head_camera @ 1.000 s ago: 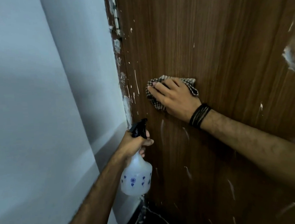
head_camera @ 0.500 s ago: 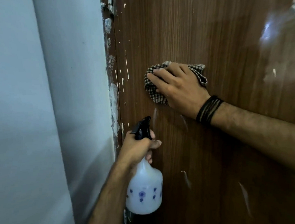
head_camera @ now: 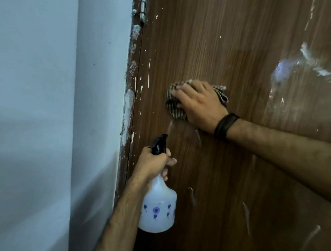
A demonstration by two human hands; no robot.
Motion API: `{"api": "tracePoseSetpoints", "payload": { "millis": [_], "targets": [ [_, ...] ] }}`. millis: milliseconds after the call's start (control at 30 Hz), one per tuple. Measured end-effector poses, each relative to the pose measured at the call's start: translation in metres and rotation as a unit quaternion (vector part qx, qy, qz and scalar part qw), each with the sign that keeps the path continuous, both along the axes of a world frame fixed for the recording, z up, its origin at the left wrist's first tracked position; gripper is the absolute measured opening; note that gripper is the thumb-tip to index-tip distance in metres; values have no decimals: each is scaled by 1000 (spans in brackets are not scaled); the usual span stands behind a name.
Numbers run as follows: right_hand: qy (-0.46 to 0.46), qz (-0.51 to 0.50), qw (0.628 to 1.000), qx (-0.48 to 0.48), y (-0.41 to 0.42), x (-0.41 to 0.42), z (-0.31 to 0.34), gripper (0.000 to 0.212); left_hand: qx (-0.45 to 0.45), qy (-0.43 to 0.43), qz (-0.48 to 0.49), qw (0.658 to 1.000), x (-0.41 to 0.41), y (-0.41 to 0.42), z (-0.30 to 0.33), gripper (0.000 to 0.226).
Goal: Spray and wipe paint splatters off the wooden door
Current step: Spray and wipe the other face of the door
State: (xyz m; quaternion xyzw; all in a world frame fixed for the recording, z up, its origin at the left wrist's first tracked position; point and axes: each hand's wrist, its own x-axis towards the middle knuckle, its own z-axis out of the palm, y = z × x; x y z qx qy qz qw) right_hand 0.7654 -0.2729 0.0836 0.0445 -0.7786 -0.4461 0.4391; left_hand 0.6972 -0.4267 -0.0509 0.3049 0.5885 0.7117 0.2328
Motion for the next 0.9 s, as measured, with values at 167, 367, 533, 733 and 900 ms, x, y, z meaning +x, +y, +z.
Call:
{"api": "tracePoseSetpoints", "payload": {
  "millis": [167, 367, 533, 733, 900],
  "targets": [
    [-4, -7, 1000, -22, -7, -22, -10, 38, -26, -15, 8, 1000, -3, -9, -12, 19],
    [-168, -16, 983, 78, -1, -7, -112, 43, -12, -7, 19, 1000, -5, -31, -13, 19],
    [-147, -32, 982, 114, -1, 1, -86, 51, -27, 2, 3, 1000, 6, -39, -12, 18],
    [-29, -44, 999, 15, 1, 26, -14, 37, -8, -14, -4, 1000, 33, -37, 7, 17],
    [-39, -60, 997, -12, -7, 57, 1, 35, 4, -19, -22, 1000, 81, -22, 22, 15]
  ]
}}
